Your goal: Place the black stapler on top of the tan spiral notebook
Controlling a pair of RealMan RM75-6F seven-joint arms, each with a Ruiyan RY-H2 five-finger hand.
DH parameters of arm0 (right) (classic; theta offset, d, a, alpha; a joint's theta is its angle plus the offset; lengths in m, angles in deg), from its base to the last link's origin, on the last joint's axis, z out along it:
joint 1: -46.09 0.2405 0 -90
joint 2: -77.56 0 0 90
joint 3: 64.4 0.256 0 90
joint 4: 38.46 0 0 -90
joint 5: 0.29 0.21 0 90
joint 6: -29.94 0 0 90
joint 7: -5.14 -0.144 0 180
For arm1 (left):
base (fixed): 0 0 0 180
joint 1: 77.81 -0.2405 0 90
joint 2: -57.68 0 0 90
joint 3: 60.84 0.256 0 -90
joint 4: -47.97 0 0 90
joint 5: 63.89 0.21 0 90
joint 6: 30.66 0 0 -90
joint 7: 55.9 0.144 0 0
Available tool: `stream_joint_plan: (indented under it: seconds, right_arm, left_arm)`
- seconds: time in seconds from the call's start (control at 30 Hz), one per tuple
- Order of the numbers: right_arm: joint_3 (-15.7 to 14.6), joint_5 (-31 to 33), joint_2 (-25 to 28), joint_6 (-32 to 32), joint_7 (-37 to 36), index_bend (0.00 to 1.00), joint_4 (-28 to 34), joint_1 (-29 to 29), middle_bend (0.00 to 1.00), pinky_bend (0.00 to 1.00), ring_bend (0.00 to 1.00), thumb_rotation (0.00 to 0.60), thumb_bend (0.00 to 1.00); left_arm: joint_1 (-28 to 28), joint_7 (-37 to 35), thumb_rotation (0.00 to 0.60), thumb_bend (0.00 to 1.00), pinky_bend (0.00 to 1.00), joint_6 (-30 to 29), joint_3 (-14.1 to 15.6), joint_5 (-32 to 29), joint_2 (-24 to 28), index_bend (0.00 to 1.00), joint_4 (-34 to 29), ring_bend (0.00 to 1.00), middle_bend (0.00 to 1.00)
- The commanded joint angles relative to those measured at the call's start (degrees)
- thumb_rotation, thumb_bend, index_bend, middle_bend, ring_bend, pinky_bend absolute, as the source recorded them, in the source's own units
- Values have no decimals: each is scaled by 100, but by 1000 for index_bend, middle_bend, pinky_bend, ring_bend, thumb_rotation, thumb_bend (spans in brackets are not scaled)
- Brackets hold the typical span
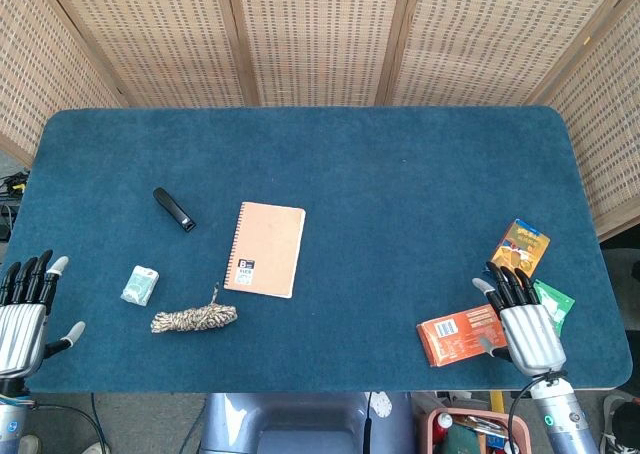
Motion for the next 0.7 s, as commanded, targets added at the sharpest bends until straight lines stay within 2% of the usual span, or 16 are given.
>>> stream_joint_plan:
  seconds: [0.03,0.7]
  right_arm:
    - [-1,-4,1,1,1,158,1,1,0,5,0,600,36]
    - [36,93,24,15,6,158,7,-10,0,5,0,600,36]
  left_arm:
    - [1,0,600,187,0,0,0,3,-1,58,3,0,0]
    - [88,-174,600,191,0,67,-64,26,9,70,106,0,0]
